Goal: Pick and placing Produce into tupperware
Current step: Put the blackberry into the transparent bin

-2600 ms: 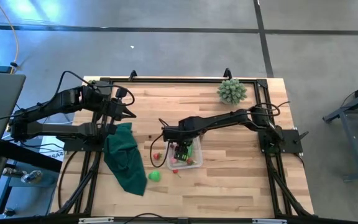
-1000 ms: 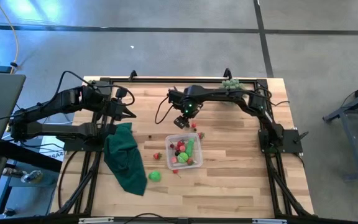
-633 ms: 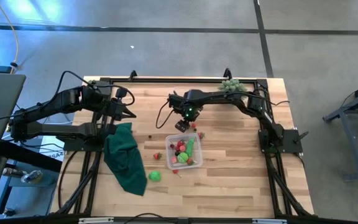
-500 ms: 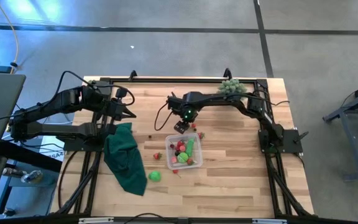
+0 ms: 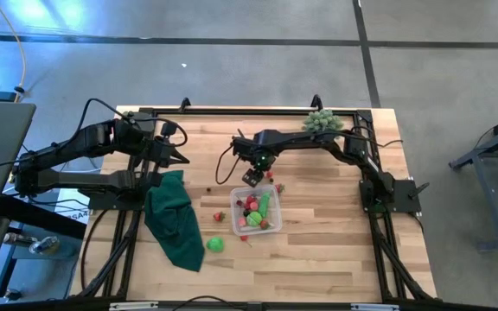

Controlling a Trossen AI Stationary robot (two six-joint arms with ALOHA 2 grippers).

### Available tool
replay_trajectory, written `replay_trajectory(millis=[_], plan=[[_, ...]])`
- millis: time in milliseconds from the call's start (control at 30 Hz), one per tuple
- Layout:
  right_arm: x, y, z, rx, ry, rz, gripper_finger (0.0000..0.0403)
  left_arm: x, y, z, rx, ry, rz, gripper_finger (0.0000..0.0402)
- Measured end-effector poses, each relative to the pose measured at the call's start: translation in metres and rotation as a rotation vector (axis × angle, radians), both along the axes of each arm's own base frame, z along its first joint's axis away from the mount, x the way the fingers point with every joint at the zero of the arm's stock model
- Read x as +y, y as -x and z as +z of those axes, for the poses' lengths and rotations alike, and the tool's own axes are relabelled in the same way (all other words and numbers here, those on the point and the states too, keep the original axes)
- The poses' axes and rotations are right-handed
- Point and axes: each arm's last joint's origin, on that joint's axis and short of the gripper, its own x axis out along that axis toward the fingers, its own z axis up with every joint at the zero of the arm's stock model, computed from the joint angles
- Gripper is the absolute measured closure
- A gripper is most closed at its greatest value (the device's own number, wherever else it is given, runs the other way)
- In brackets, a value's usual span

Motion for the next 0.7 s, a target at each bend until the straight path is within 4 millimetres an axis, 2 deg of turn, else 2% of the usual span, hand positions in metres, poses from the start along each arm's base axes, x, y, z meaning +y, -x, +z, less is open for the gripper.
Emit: replay_trajectory(millis=[133,467,700], plan=[[0.0008,0.0021,-0.0095,-0.003,-0.01,-0.001,0.0162,0.0,0.0,0.0,0.0,0.0,0.0,0.0401],[0.0017,0.0019,-0.0104,-0.013,-0.011,-0.002,0.0162,0.0,0.0,0.0,0.0,0.0,0.0,0.0401],[0.0047,0.0009,-0.0113,-0.001,0.053,0.005,0.0163,-0.0001,0.0,-0.0001,0.0,0.0,0.0,0.0401]])
